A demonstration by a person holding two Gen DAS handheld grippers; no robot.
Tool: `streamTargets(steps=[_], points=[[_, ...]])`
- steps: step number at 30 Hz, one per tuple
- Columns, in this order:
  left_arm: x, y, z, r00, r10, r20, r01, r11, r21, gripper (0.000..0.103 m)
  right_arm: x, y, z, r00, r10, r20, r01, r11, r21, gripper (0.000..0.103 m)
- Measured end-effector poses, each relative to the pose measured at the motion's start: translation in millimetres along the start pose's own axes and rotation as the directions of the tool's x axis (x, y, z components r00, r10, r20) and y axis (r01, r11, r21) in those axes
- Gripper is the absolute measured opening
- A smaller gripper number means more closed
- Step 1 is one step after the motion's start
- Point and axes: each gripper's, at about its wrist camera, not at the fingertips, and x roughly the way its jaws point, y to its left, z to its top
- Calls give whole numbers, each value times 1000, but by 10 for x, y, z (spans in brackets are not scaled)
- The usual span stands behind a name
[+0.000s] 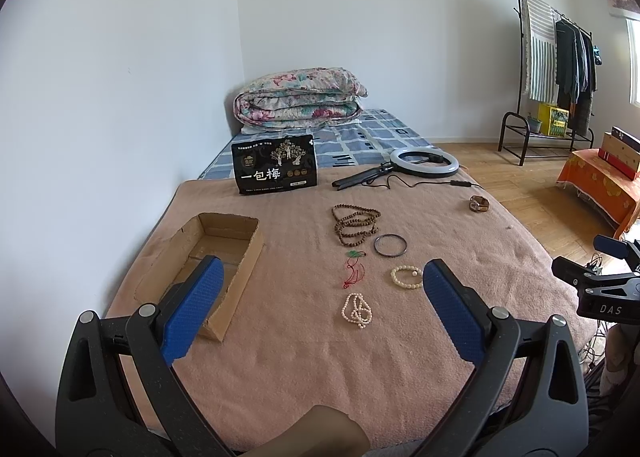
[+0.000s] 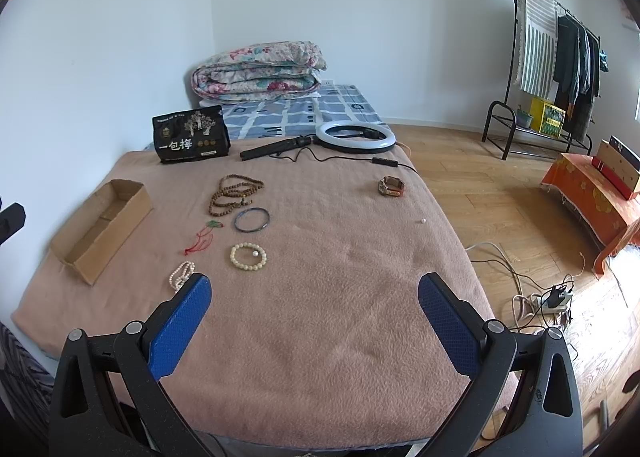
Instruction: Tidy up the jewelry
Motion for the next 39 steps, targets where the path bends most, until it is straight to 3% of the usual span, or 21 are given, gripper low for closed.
streamTargets(steps=[18,33,39], points=[[-57,-1,112,1000,-2,-11,2,1000,2,101,24,0,-31,1000,3,-7,-3,1000,2,102],[351,56,0,998,-22,-55,23,999,23,101,102,28,19,999,8,-46,-8,1000,-3,102],[562,130,-3,996,-20,-81,23,999,34,102,196,107,101,997,-14,-75,9,997,-78,102]])
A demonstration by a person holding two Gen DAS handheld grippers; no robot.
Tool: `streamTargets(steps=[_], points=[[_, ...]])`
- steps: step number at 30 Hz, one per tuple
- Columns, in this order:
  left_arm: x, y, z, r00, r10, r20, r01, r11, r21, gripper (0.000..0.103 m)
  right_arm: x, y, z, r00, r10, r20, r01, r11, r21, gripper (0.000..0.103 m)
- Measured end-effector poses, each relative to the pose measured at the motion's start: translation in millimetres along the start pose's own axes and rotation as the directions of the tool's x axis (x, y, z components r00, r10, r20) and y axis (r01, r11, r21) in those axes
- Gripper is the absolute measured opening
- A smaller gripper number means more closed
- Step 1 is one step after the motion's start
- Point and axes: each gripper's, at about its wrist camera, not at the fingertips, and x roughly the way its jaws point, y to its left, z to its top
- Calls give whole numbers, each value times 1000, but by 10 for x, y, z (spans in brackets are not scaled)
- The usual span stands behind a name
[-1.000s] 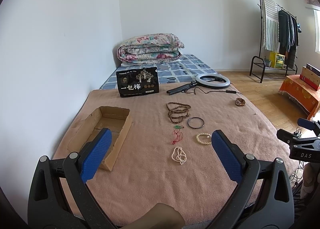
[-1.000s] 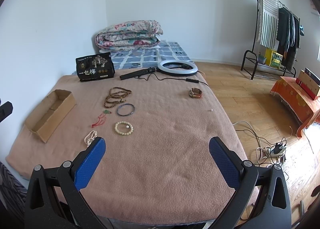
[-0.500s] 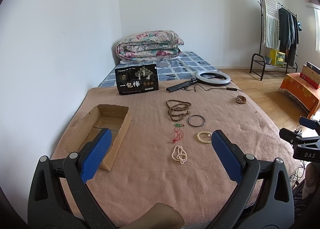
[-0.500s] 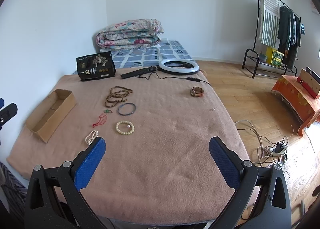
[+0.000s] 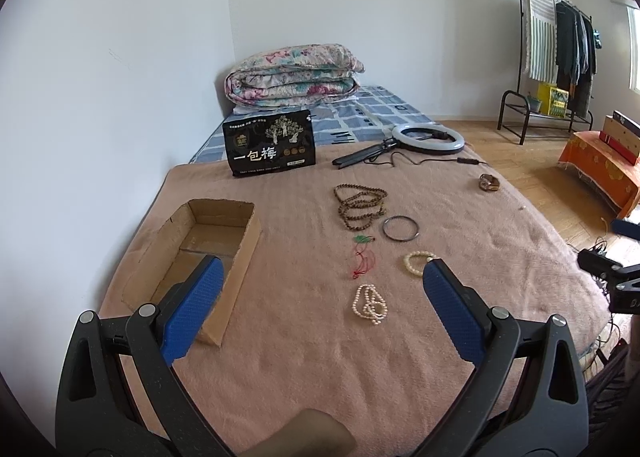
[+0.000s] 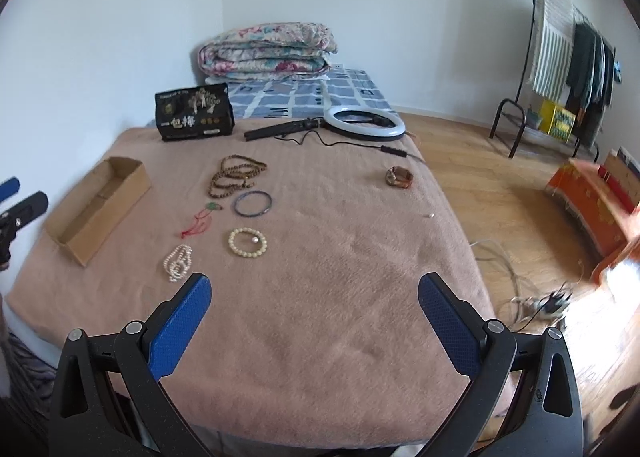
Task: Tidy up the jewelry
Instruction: 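Move left gripper to the red string pendant while right gripper approaches the pale jade bracelet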
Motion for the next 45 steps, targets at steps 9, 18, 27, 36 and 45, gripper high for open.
streamTargets(steps=[9,18,27,36,45], points=[[504,112,101,996,-42,-82,44,999,24,94,279,153,341,1000,23,-17,-24,993,-119,102],[1196,18,202,958,-173,-230,182,983,16,66,1023,253,543,993,80,-84,-91,986,-138,102],[1938,-194,19,885,-274,-378,289,957,-18,51,1704,231,416,963,153,-224,-177,980,-89,96],[2452,-390,-123,840,-285,-463,314,949,-14,50,2157,312,317,919,221,-327,-255,965,-65,81],[2791,-423,-192,815,-278,-508,308,951,-27,33,2426,413,272,877,266,-401,-306,951,-40,58]])
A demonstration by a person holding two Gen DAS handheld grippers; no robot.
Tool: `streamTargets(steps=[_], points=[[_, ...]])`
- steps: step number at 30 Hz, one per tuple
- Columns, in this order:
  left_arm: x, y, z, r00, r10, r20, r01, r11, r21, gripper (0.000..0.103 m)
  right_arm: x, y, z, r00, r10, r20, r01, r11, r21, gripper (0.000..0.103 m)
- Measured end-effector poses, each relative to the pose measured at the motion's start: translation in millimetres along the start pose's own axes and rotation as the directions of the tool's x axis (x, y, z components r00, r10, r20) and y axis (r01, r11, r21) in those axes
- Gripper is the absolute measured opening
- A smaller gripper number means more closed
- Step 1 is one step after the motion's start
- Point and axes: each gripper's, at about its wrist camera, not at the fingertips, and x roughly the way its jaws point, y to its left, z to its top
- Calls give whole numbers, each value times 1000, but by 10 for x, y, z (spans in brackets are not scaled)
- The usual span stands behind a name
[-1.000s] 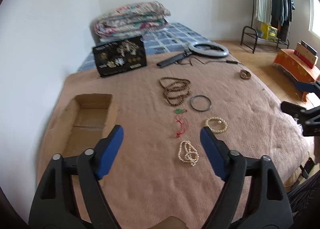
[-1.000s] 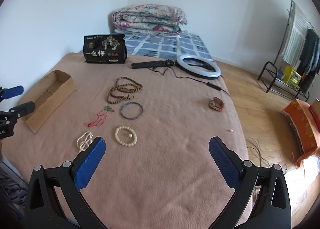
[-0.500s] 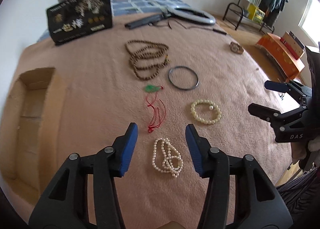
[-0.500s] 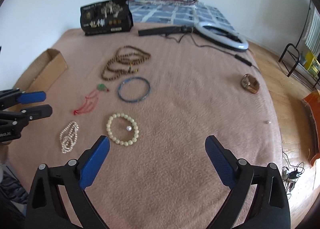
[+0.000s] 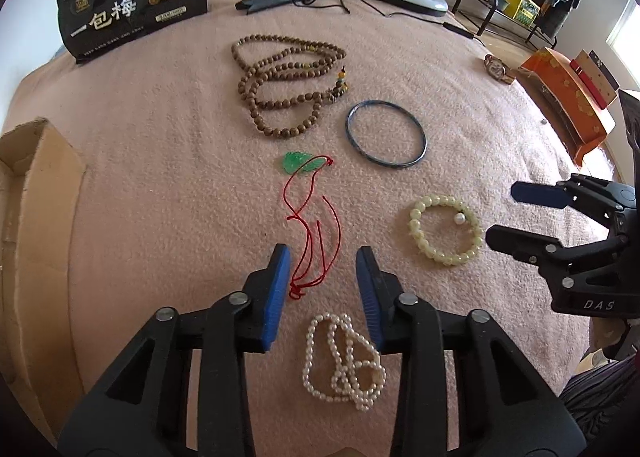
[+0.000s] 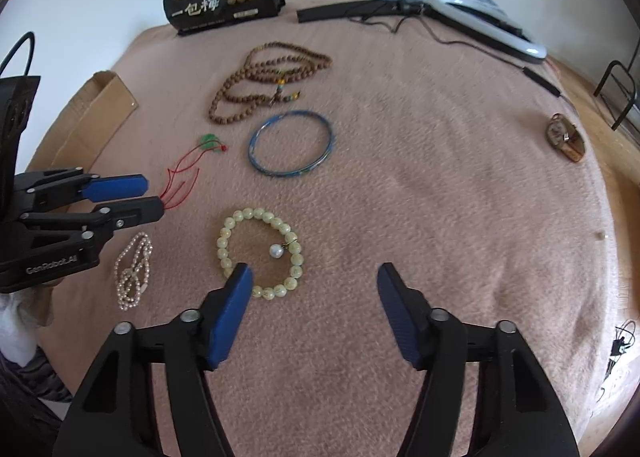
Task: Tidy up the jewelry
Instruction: 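Move left gripper to the red string pendant while right gripper approaches the pale jade bracelet, then close left gripper on the red string while right gripper grasps the jade bead bracelet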
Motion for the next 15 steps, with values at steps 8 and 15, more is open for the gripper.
streamTargets(steps=[8,15], points=[[149,-15,5,1000,15,-22,-14,1000,21,21,157,19,-20,998,5,-57,-5,1000,-4,46],[191,-8,29,999,33,-15,-33,999,29,7,248,4,42,997,-11,-79,12,1000,4,33]])
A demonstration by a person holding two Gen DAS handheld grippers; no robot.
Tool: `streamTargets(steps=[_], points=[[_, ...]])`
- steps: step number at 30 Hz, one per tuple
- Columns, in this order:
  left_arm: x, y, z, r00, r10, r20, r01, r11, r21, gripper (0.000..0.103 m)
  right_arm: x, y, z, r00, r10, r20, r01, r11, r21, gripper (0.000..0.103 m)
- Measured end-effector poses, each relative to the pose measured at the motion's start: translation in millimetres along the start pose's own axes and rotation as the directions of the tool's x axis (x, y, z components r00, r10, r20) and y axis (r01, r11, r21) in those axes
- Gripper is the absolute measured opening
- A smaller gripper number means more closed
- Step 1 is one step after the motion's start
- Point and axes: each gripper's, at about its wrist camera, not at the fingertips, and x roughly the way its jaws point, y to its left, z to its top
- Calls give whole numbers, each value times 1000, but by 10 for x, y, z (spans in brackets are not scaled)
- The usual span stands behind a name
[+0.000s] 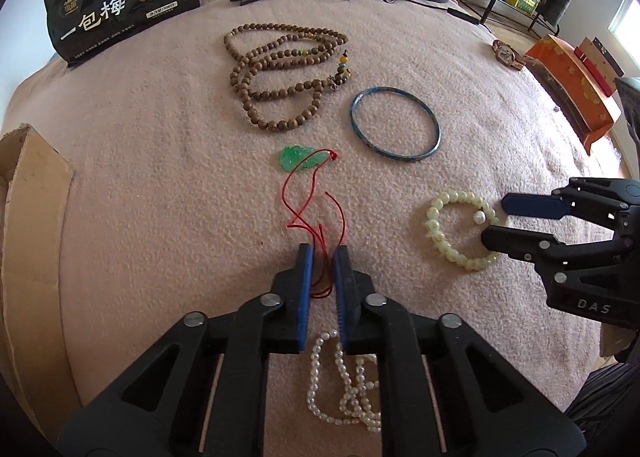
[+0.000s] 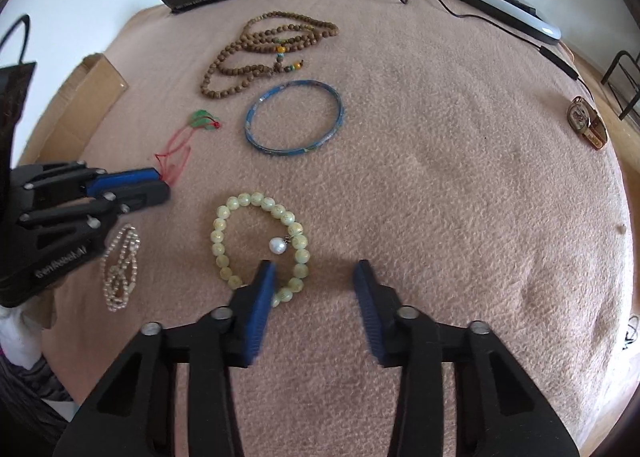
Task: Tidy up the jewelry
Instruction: 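Close left gripper on the red string while right gripper grasps the jade bead bracelet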
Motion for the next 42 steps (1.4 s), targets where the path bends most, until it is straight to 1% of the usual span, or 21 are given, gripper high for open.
streamTargets(steps=[2,4,5,8,11,14,23,26,27,28,29,30,31,34,36,37,38,39,40,41,42], points=[[6,22,11,1000,-5,-1,5,1000,-7,4,17,14,20,1000,0,-3,0,1000,-8,28],[4,38,16,1000,-12,1,12,1000,-13,3,27,21,27,1000,11,-10,-11,1000,-9,11],[-3,52,20,1000,-17,5,17,1000,-19,2,34,24,29,1000,16,-12,-16,1000,-7,8],[-44,84,36,999,-28,19,29,999,-34,1,42,22,28,1000,24,-13,-24,1000,1,6],[-120,93,50,999,-29,41,31,999,-39,0,-8,-14,5,999,42,-4,-42,999,23,6],[-217,112,80,997,-41,64,44,998,-51,0,-74,-26,-7,999,40,11,-40,999,26,6],[-533,149,201,986,-72,153,85,993,-80,0,-390,122,33,995,36,95,-35,999,-8,6],[-483,157,191,989,-60,134,71,994,-85,0,-442,147,48,994,32,108,-30,999,-14,6],[-415,168,185,991,-78,105,87,992,-88,2,-444,150,37,994,31,107,-30,999,-14,6],[-364,164,173,993,-82,81,89,992,-89,22,-436,151,36,994,31,104,-30,999,-14,6],[-281,159,165,996,-75,44,78,993,-86,51,-428,146,31,994,30,100,-28,1000,-14,6],[-241,148,151,997,-64,36,67,995,-80,59,-409,144,29,995,28,96,-27,1000,-13,6],[-211,133,125,998,-51,42,54,996,-70,60,-416,140,11,995,27,93,-26,1000,-13,6],[-97,71,84,1000,-8,23,9,999,-34,60,-395,144,0,996,25,88,-23,1000,-18,6],[7,27,65,1000,30,9,-30,999,-12,51,-384,148,13,996,24,88,-23,1000,-19,6],[60,10,46,999,53,1,-53,999,1,34,-396,145,-1,996,23,89,-22,1000,-19,6],[80,13,22,997,72,6,-72,997,12,26,-396,148,9,996,21,91,-20,1000,-21,6],[74,-3,15,996,79,30,-80,997,23,18,-401,148,5,995,21,93,-19,1000,-21,6],[63,4,27,997,75,31,-75,997,23,0,-407,150,7,995,21,95,-19,1000,-21,6],[44,21,44,998,63,26,-63,998,12,0,-419,154,13,995,20,100,-18,1000,-22,6],[-16,54,64,998,40,40,-39,999,-12,0,-431,157,12,994,20,104,-18,1000,-24,6]])
